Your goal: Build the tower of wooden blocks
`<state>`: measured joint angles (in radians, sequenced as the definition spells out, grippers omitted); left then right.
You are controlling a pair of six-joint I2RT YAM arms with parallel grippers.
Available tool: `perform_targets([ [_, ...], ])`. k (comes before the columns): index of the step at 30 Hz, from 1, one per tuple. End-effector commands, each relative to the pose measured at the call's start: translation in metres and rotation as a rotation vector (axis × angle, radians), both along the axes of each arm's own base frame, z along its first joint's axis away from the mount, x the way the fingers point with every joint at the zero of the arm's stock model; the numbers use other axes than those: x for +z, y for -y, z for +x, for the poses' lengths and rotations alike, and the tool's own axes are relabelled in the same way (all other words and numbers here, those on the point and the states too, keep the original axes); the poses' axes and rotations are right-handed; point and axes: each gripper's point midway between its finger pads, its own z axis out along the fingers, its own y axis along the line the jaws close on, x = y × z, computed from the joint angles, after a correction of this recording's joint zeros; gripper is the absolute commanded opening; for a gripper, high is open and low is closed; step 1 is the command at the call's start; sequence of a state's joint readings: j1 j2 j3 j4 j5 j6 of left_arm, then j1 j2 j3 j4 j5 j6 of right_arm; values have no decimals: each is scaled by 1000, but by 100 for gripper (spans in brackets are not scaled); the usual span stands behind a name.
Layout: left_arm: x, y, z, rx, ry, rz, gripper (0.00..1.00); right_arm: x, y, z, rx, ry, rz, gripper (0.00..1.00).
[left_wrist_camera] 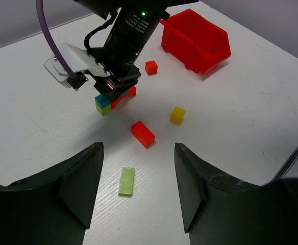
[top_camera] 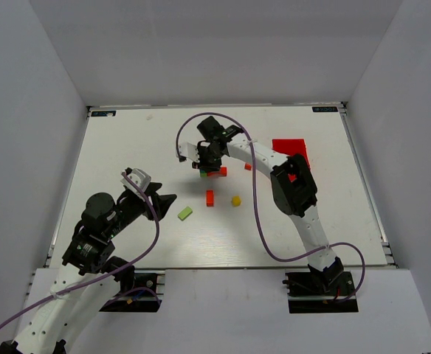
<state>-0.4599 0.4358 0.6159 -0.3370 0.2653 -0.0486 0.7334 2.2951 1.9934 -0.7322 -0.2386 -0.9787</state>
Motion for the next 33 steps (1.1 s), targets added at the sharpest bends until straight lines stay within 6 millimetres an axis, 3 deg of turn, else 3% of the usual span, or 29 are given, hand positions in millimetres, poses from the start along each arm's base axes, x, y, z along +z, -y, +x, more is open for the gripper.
perform_targets([
  [1,5,0,-1,-7,8,-1,68,13,-9,5,2,25,28,1],
  [15,5,0,-1,-7,8,-1,68,10,-9,7,4,39,16,9],
  [33,5,0,-1,-7,8,-1,68,9,-8,12,34,64,2,9],
])
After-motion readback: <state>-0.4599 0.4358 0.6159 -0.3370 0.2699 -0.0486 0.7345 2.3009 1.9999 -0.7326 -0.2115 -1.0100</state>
